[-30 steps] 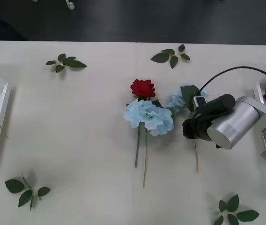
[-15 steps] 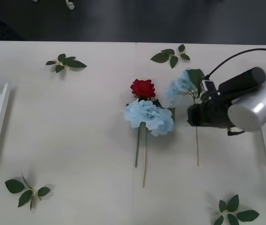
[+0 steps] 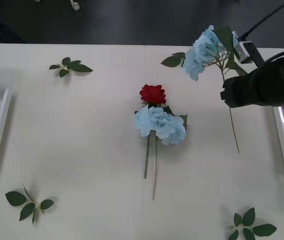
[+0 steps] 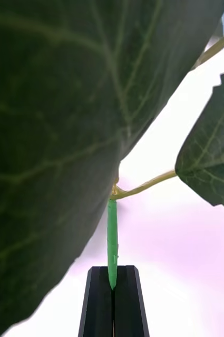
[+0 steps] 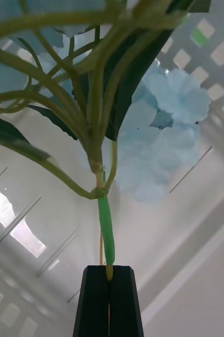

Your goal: Put the red flowers into the right box and the blue flowers into the left box

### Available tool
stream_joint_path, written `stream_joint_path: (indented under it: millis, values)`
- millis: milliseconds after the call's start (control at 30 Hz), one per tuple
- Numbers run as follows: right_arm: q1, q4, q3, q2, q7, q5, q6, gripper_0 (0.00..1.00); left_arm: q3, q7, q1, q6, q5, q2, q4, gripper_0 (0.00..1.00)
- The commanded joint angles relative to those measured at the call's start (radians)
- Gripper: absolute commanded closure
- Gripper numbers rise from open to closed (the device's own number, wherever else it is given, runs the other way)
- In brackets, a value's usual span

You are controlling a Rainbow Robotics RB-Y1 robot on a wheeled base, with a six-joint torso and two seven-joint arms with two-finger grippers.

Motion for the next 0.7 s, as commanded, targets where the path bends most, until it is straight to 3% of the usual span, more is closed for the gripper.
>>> stream_joint_path:
  millis: [33, 233, 600, 667, 700]
  values:
    - [0.021, -0.044, -0.066, -0.046, 0.132, -0.065, -0.039, 1.0, -0.046, -0.072, -0.017, -0.063, 0.015, 0.04, 0.043, 1.0]
    - [0.058, -0.093, -0.076, -0.093, 0.307, -0.148, -0.156, 1.0, -0.112, -0.083, -0.03, -0.151, 0.037, 0.04, 0.124, 1.0]
    - [0.172, -0.196, -0.076, -0.164, 0.623, -0.307, -0.509, 1.0, -0.189, -0.11, -0.04, -0.256, 0.02, 0.039, 0.209, 1.0]
    - [0.19, -0.219, -0.076, -0.174, 0.681, -0.341, -0.565, 1.0, -0.189, -0.11, -0.04, -0.256, 0.015, 0.04, 0.209, 0.93]
    - [0.198, -0.233, -0.076, -0.182, 0.718, -0.364, -0.593, 1.0, -0.189, -0.11, -0.042, -0.255, 0.015, 0.039, 0.209, 0.64]
